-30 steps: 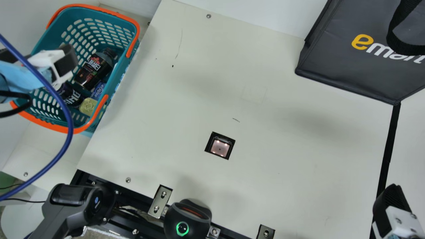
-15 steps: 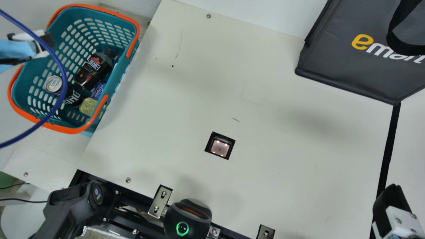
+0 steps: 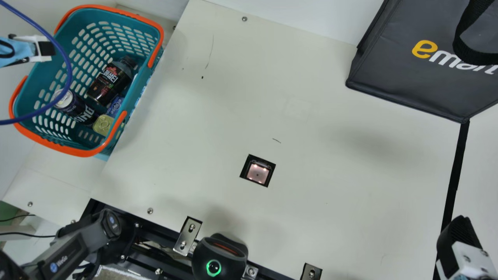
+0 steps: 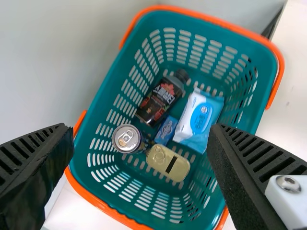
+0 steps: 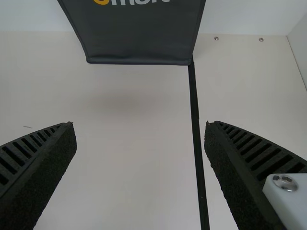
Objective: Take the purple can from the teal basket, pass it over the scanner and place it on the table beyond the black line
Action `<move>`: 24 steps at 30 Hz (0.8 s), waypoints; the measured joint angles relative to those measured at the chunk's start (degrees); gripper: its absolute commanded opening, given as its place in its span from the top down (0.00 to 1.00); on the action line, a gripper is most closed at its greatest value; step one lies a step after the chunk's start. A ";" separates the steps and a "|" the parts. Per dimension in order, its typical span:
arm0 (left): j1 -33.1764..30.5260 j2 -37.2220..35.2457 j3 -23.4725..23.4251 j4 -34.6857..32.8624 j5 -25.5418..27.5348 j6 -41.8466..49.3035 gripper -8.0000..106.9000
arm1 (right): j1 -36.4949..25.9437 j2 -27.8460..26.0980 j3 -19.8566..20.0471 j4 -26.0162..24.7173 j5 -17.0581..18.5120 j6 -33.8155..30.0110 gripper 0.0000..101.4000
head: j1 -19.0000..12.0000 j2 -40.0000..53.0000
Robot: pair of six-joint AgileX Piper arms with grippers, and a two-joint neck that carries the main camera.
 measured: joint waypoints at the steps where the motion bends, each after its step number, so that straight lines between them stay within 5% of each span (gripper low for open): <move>1: -0.42 0.77 -0.11 0.13 0.00 0.12 0.15 | 0.00 0.00 0.00 0.00 0.00 0.00 0.06 | 0.00 0.00; 24: -8.66 14.68 1.41 2.40 -6.31 0.62 0.15 | 0.00 0.00 0.00 0.00 0.00 0.00 0.06 | 0.00 0.09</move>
